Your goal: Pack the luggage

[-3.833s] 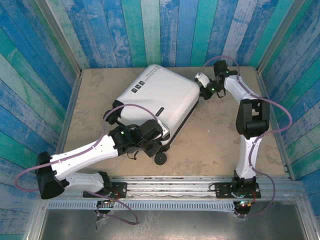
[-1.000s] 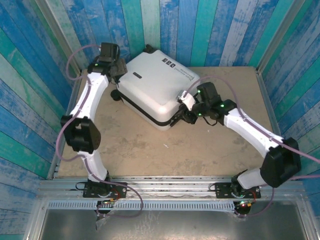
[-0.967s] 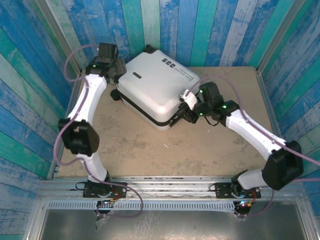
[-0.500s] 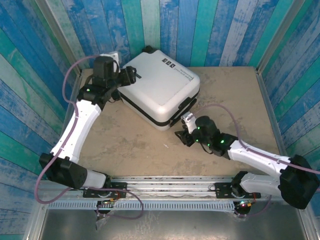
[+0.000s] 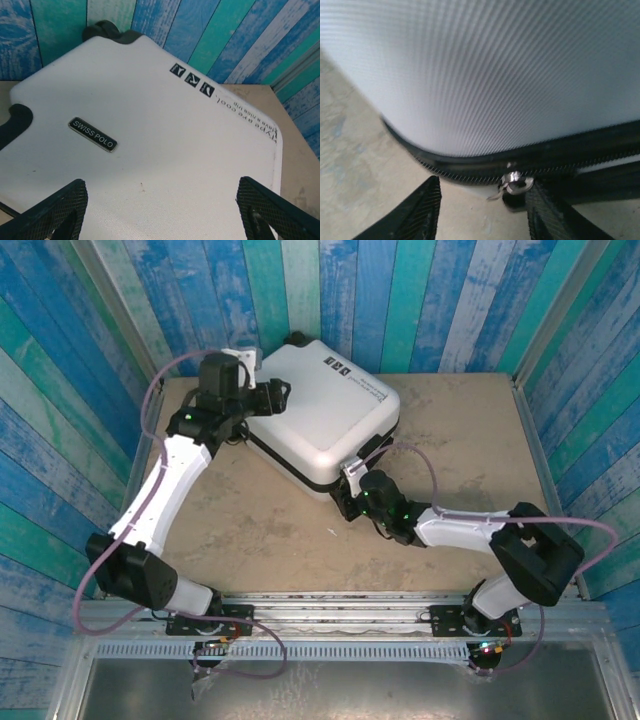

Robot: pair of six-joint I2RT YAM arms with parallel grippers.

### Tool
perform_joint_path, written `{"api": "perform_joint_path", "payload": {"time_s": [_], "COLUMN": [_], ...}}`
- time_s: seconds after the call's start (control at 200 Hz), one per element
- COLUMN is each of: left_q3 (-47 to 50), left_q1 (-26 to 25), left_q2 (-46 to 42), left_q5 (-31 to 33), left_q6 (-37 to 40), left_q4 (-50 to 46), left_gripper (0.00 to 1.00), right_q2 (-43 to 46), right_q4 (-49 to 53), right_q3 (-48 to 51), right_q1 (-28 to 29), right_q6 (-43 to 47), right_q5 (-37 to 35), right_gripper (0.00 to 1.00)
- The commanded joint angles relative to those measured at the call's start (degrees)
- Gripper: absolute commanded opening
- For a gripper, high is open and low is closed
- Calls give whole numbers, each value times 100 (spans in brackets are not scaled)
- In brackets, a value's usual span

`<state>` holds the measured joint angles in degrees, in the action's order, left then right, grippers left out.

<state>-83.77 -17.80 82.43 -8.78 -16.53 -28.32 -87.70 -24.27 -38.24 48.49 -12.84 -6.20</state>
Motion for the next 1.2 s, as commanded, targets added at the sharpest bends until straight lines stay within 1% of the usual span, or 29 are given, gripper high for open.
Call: {"api": "perform_joint_path", "payload": {"time_s": [0.0, 0.05, 0.1, 0.155, 0.25, 0.371, 0.486, 0.566, 0.596, 0.746, 0.951, 1.082, 1.192], "left_q3": [-69, -92, -106, -134, -169, -72, -20, -46, -72, -210, -400, -187, 62], "left_q1": [-44, -54, -54, -58, -106, -326, -544, -611, -619, -628, -633, -629, -628], "left_q2": [277, 340, 406, 483, 610, 647, 767, 934, 1015, 1462, 2418, 2605, 2531], "left_q5": [-141, -159, -178, -193, -193, -72, -201, -297, -259, 355, 507, 716, 847], "left_q6": [262, 294, 324, 357, 467, 836, 1152, 1243, 1249, 1206, 1088, 1017, 1038], "left_q4": [85, 74, 71, 55, -4, 90, 139, 49, -49, -753, -1773, -1923, -1873], "left_gripper": [81, 81, 82, 82, 84, 85, 85, 84, 83, 82, 78, 78, 78], "right_q2": [-208, -207, -150, -43, 134, 320, 303, 219, 203, 229, 206, 211, 171], "right_q4": [-485, -597, -698, -648, -290, 196, 496, 746, 845, 1308, 1529, 1580, 1759], "right_q3": [-110, -43, 49, 103, 105, 60, -27, -139, -180, -417, -697, -726, -786], "right_q1": [38, 38, 46, 51, 44, 21, -104, -202, -248, -568, -697, -888, -1244], "right_q6": [-244, -335, -368, -322, -152, -23, 102, 124, 88, -316, -398, -540, -692], "right_q5": [-533, -707, -850, -950, -1031, -1063, -736, -645, -654, -525, -397, -342, -159], "right_gripper": [37, 25, 16, 9, 1, 1, 1, 0, 0, 0, 1, 0, 0]}}
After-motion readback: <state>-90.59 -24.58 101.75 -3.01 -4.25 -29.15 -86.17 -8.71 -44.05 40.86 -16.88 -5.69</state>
